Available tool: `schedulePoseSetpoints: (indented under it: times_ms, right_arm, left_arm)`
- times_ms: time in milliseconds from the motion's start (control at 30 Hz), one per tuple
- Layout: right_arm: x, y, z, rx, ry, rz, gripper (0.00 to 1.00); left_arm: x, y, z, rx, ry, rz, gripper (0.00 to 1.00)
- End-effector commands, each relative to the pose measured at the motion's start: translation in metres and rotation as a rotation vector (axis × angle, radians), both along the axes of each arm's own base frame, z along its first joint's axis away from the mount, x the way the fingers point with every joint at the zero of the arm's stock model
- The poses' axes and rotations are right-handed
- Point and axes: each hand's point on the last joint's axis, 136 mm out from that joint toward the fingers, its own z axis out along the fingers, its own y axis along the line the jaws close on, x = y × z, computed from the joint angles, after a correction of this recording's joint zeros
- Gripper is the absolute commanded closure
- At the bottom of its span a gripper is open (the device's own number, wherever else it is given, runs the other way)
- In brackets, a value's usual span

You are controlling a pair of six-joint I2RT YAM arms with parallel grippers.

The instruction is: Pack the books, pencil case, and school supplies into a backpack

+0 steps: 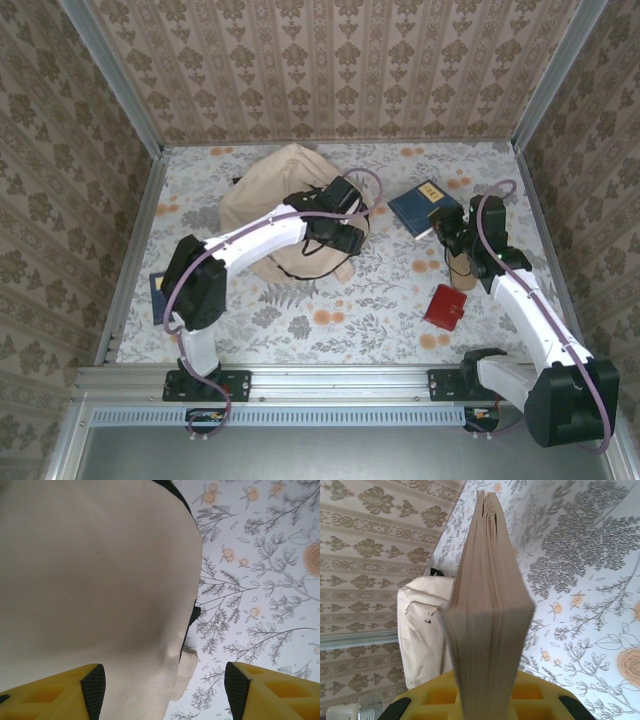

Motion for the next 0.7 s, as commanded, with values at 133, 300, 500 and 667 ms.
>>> schedulePoseSetpoints:
  times_ms: [133,300,500,667]
  right_arm:
    - [-0.007,-0.002,-0.005,-0.009,0.004,0.002,0.94]
    - [-0.007,-0.001,-0.005,-0.008,0.002,0.007,0.94]
    - [-0.006,0.0,-0.004,-0.007,-0.005,0.009,0.94]
    - [-0.008,0.0,0.0,-0.012,-0.011,0.016,0.93]
  left_arm:
    - [-0.005,0.003,-0.024,0.146,0.091,-0.034,0.4]
    - [0.001,-0.001,-0.032,0.171,0.085,-0.025,0.5]
    - [0.007,-0.001,-0.027,0.19,0.057,-0.01,0.71]
    - [0.014,0.0,-0.004,0.175,-0.008,-0.01,0.92]
